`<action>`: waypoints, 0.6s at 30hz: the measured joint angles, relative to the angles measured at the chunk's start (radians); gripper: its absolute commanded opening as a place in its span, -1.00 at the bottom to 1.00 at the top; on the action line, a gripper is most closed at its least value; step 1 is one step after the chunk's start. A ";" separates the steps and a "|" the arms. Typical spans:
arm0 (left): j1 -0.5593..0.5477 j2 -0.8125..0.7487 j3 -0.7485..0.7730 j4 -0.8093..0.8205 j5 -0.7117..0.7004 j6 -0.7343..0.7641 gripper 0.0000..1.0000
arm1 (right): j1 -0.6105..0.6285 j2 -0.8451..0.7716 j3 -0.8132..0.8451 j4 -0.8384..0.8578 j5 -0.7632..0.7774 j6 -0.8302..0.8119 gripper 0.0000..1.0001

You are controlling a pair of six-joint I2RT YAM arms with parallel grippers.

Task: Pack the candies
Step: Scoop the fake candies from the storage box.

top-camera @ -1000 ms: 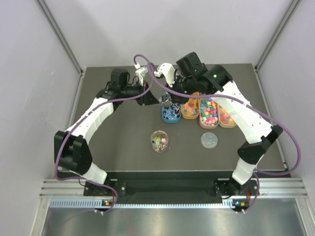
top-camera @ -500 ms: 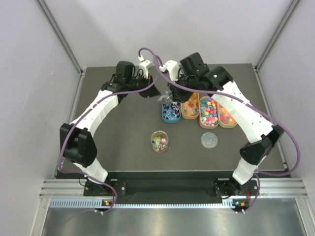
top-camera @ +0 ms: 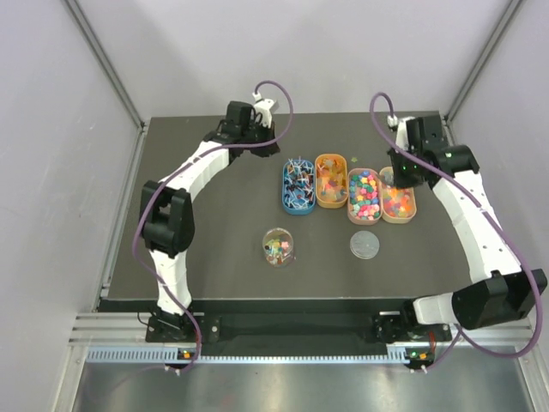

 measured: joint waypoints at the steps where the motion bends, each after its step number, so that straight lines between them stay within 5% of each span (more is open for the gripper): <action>1: 0.000 0.018 0.000 0.000 -0.011 -0.003 -1.00 | -0.017 -0.012 -0.037 -0.009 0.017 0.019 -1.00; 10: 0.000 0.056 -0.006 0.016 -0.074 0.003 -1.00 | -0.242 -0.024 -0.271 -0.036 0.076 0.165 -1.00; 18: 0.000 0.043 -0.115 0.034 -0.072 0.005 -1.00 | -0.253 -0.042 -0.335 -0.015 0.060 0.189 -1.00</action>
